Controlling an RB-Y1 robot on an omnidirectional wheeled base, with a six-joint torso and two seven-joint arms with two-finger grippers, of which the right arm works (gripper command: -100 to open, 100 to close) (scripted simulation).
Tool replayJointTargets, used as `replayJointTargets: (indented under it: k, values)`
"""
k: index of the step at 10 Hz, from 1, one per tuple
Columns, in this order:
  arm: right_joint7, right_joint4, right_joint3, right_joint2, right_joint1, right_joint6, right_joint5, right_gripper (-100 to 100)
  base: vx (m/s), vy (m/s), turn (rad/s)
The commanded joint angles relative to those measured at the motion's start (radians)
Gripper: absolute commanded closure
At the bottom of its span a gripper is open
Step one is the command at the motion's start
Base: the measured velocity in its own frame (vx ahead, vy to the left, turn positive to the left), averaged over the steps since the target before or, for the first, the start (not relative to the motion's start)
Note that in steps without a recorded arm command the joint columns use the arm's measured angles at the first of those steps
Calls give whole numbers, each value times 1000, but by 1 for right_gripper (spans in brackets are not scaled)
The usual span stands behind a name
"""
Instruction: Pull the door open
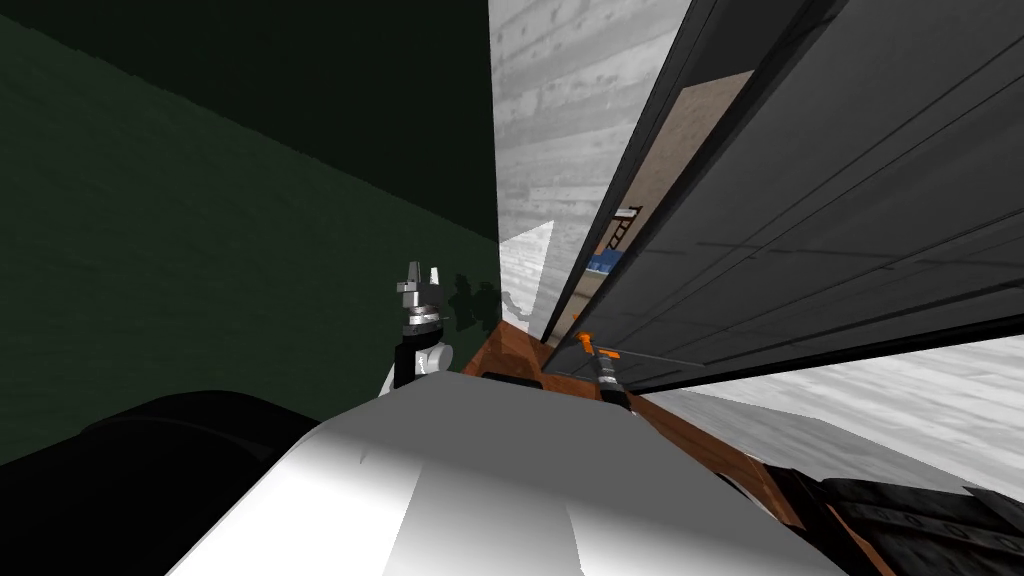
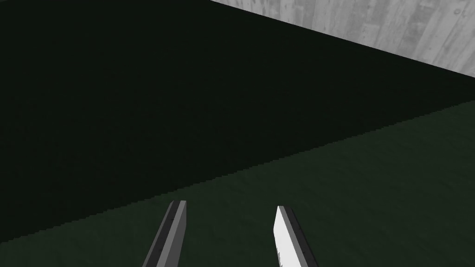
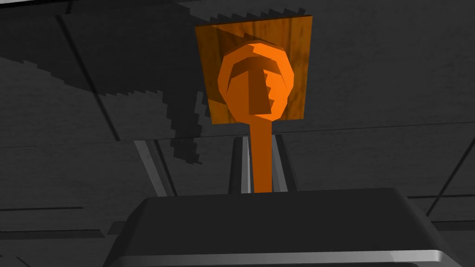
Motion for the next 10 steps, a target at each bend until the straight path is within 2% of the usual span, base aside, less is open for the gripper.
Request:
replayJointTargets:
  k: [1,2,3,4,6,7,10]
  values:
    - [-23,-14,20,-16,25,-24,5,100,-234,-105,126]
    - [-23,-14,20,-16,25,-24,5,100,-164,-59,88]
    - [-22,10,19,-11,14,-32,6,100,-61,-16,10]
    - [-35,16,32,-23,32,-58,7,100,-150,-87,185]
    - [-49,23,45,-37,49,-92,7,100,-260,-83,212]
    - [-61,30,55,-49,63,-119,7,100,-213,-57,232]
    - [-80,39,72,-67,85,-162,8,100,-197,-76,140]
